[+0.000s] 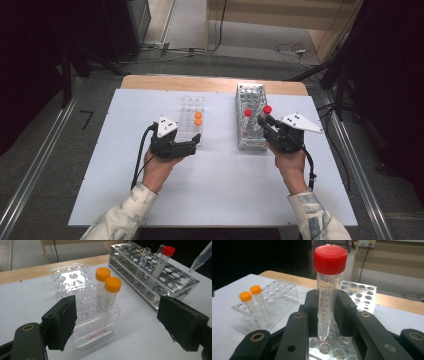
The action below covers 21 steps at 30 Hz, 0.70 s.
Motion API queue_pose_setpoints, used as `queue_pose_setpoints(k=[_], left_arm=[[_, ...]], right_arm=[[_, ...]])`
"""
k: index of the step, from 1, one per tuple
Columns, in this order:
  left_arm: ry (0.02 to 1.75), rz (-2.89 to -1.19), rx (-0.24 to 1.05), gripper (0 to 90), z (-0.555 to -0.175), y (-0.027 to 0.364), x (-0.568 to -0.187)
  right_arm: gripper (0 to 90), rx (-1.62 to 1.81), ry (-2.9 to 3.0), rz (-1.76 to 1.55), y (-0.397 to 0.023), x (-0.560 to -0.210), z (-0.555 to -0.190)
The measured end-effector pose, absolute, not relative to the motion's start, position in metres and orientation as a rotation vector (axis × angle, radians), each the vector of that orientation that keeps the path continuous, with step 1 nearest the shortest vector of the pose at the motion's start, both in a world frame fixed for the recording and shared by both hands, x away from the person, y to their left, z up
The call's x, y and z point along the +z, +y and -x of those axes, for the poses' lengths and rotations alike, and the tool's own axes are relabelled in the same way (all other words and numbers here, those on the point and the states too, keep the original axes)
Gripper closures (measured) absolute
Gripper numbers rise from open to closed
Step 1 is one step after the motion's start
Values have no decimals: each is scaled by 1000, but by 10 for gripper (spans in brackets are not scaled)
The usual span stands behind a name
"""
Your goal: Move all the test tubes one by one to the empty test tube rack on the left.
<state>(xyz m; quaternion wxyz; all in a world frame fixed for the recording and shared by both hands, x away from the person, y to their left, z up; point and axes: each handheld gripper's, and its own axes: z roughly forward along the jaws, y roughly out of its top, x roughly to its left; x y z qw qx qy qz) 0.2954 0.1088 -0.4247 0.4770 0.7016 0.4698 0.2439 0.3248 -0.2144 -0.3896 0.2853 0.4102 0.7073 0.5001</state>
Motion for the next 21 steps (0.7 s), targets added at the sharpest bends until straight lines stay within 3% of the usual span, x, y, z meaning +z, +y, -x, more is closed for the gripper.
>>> queue_pose_setpoints(k=[21], left_arm=[[1112, -1704, 546, 167, -287, 102, -418]], right_arm=[[712, 1377, 2080, -979, -166, -412, -306]])
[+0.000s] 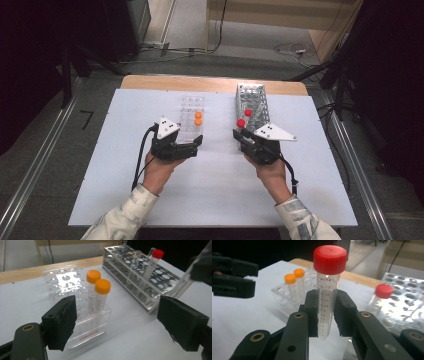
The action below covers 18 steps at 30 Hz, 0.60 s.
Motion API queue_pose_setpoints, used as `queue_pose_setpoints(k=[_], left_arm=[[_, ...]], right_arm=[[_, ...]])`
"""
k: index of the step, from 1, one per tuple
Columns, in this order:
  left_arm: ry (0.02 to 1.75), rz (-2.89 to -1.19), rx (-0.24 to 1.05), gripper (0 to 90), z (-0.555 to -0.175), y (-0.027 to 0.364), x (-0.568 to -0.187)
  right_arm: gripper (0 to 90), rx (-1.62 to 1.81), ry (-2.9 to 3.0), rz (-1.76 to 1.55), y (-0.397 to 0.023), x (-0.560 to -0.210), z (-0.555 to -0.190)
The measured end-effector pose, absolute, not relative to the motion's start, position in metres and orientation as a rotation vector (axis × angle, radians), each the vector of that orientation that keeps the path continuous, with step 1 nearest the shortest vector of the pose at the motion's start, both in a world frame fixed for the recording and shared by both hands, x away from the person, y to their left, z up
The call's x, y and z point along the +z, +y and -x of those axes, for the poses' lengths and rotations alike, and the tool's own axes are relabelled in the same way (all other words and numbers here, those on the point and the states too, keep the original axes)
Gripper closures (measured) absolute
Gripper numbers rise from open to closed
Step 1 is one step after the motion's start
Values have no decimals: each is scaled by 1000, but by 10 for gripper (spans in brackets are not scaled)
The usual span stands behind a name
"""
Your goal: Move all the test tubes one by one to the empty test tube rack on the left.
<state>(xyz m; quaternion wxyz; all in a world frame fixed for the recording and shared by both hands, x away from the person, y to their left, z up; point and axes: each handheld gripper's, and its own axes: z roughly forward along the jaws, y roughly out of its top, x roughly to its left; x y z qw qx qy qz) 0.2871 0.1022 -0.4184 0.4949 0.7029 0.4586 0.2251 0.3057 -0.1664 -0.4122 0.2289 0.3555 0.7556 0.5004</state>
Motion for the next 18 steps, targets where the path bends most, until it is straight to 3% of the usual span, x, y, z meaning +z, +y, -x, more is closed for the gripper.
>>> queue_pose_setpoints(k=[11, 18], left_arm=[[983, -1725, 481, 209, -269, 80, -407], [918, -1738, 446, 349, -265, 76, -405]], right_arm=[[713, 1378, 2210, -877, -127, -438, -293], [713, 1380, 2258, -839, -114, -444, -286]])
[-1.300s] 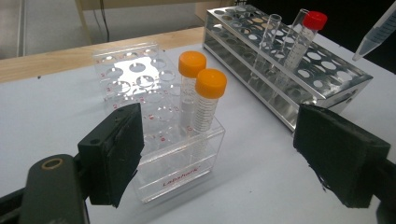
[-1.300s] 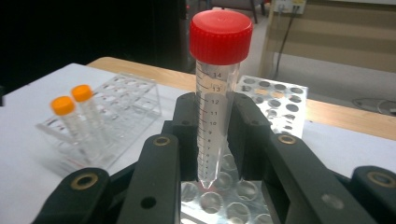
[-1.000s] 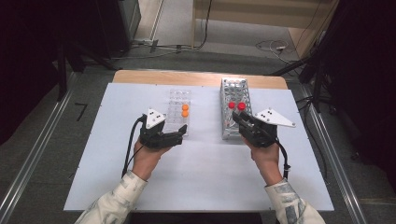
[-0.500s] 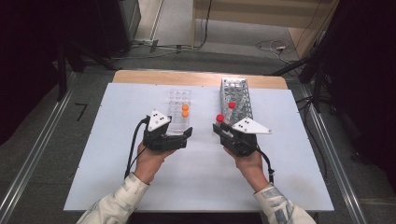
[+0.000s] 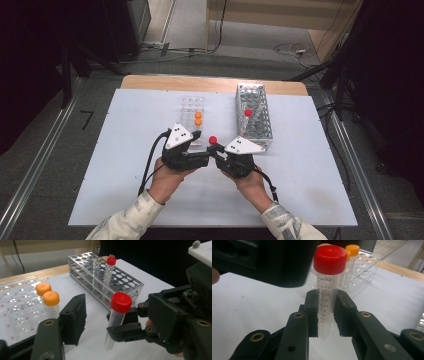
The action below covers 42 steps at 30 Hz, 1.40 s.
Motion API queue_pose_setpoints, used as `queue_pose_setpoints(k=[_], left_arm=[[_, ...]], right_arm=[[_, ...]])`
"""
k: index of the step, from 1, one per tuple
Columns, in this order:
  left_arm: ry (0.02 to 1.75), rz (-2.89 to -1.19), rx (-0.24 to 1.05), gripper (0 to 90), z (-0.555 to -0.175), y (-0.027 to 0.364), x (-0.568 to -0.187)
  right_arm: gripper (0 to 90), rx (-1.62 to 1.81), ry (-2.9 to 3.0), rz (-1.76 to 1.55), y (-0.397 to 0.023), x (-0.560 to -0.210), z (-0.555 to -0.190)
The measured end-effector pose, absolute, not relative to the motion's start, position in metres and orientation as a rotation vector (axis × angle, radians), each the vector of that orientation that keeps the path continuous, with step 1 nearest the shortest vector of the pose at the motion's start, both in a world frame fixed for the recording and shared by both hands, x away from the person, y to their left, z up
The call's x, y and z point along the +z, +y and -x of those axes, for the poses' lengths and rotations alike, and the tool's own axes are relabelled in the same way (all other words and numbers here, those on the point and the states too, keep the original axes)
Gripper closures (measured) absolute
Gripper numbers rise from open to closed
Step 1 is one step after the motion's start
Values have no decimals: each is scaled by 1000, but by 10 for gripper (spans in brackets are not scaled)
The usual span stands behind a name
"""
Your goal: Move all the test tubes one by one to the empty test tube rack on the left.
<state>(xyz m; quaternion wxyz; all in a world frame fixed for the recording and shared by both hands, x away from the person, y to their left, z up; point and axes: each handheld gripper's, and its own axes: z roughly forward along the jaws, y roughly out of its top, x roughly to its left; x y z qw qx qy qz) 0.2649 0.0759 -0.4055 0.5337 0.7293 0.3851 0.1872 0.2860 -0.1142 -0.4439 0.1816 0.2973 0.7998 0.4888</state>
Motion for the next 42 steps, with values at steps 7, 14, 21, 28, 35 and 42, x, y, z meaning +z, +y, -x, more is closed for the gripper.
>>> queue_pose_setpoints(k=[7, 14, 21, 28, 35, 42], left_arm=[[889, -1763, 459, 563, -264, 74, -408], [891, -1765, 466, 643, -264, 74, -409], [891, -1766, 469, 678, -264, 74, -409], [887, -1765, 467, 693, -264, 74, -409], [891, -1756, 463, 697, -264, 76, -408], [933, -1715, 484, 698, -272, 91, -401]], right_arm=[[713, 1402, 2268, -817, -109, -442, -281], [712, 1404, 2276, -813, -108, -442, -279], [712, 1408, 2271, -814, -108, -441, -279], [708, 1409, 2271, -811, -108, -441, -279], [437, 1414, 2299, -787, -108, -441, -280], [260, 1397, 2324, -802, -116, -436, -279]])
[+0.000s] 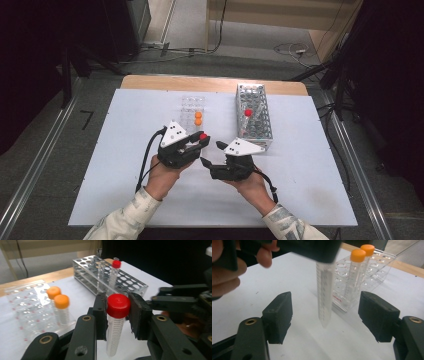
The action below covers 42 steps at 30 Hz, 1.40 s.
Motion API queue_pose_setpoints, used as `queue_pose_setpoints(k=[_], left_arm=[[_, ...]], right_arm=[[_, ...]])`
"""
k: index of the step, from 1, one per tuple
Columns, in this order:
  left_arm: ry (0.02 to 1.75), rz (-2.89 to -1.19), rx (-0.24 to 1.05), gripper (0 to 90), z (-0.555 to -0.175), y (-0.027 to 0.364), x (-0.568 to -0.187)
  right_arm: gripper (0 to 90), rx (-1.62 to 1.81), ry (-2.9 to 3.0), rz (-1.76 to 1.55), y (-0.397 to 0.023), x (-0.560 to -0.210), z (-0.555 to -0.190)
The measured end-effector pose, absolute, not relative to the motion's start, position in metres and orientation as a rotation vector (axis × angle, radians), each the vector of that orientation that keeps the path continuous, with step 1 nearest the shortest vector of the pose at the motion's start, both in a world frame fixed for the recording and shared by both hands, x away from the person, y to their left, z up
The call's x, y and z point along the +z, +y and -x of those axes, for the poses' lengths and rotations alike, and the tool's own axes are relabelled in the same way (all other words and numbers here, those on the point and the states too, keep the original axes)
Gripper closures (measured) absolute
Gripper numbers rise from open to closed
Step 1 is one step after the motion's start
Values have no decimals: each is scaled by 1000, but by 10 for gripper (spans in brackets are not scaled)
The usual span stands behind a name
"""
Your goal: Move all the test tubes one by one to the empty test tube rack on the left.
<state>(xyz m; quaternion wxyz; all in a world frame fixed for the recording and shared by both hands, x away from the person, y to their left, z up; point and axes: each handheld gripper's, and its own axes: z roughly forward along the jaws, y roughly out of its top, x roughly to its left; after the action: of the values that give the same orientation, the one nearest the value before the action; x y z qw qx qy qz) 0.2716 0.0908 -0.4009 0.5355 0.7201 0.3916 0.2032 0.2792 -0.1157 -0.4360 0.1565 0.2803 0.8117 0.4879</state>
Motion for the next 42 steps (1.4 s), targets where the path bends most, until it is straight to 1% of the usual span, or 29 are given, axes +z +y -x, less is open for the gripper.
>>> queue_pose_setpoints(k=[15, 28, 34, 42], left_arm=[[1043, -1656, 575, 697, -299, 123, -374], [1103, -1646, 669, 697, -332, 118, -368], [1127, -1632, 672, 697, -346, 116, -372], [1136, -1635, 693, 697, -354, 112, -379]], right_arm=[[259, 1387, 2279, -852, -140, -433, -279], [260, 1388, 2270, -871, -143, -432, -281], [260, 1383, 2273, -874, -144, -434, -281], [261, 1385, 2270, -879, -145, -434, -281]])
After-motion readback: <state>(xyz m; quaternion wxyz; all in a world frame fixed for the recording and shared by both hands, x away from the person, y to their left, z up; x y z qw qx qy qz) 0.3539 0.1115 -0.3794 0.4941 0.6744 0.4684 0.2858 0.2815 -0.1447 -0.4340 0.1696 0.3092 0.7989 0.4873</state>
